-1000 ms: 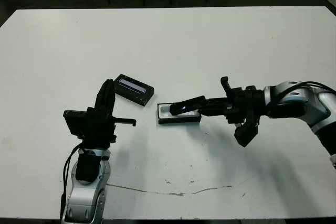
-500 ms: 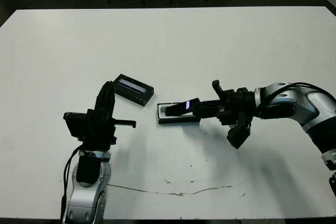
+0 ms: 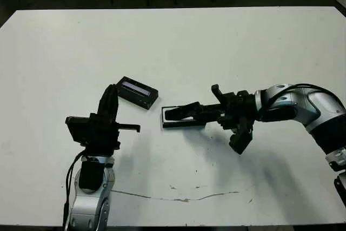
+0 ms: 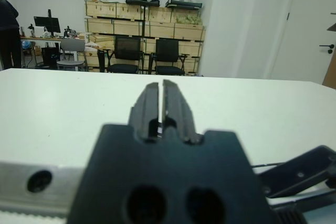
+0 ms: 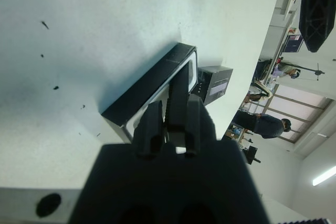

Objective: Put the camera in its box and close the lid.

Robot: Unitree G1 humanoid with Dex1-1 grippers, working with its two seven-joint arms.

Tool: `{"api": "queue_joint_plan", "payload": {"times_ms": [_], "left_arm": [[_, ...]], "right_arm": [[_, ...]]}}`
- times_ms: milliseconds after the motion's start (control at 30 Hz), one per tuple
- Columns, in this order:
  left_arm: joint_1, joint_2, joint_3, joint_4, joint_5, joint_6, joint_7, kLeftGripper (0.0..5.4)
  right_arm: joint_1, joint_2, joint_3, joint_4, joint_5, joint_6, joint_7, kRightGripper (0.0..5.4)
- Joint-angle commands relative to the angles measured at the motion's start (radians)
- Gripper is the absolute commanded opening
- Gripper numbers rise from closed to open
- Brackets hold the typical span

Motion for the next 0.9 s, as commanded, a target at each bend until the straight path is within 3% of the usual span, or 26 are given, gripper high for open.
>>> {"api": "queue_joint_plan", "payload": {"times_ms": [33,233,300,400,600,900], "left_arm": [[0.015,0.003,0.006,0.013,0.009,-0.002,0.006,0.00],[0.017,0.006,0.009,0.013,0.012,-0.004,0.005,0.00],[0.016,0.007,0.010,0.013,0.009,-0.004,0.003,0.00],[0.015,0.005,0.011,0.012,0.006,0.004,0.003,0.00],[0.010,0.007,0.011,0.019,0.010,-0.003,0.001,0.00],[0.008,0.011,0.016,0.021,0.016,-0.002,0.002,0.00]], "right_arm": [[0.003,0.027,0.029,0.009,-0.012,0.015,0.004,0.00],[0.017,0.012,0.025,-0.032,-0.026,0.062,0.018,0.00],[-0.001,-0.008,0.033,-0.066,-0.066,0.073,0.040,0.00],[-0.027,-0.038,0.043,-0.120,-0.159,0.073,0.044,0.43],[-0.043,-0.077,0.030,-0.160,-0.229,0.089,0.037,1.49],[-0.026,-0.126,0.002,-0.211,-0.168,0.144,0.090,3.08]]}}
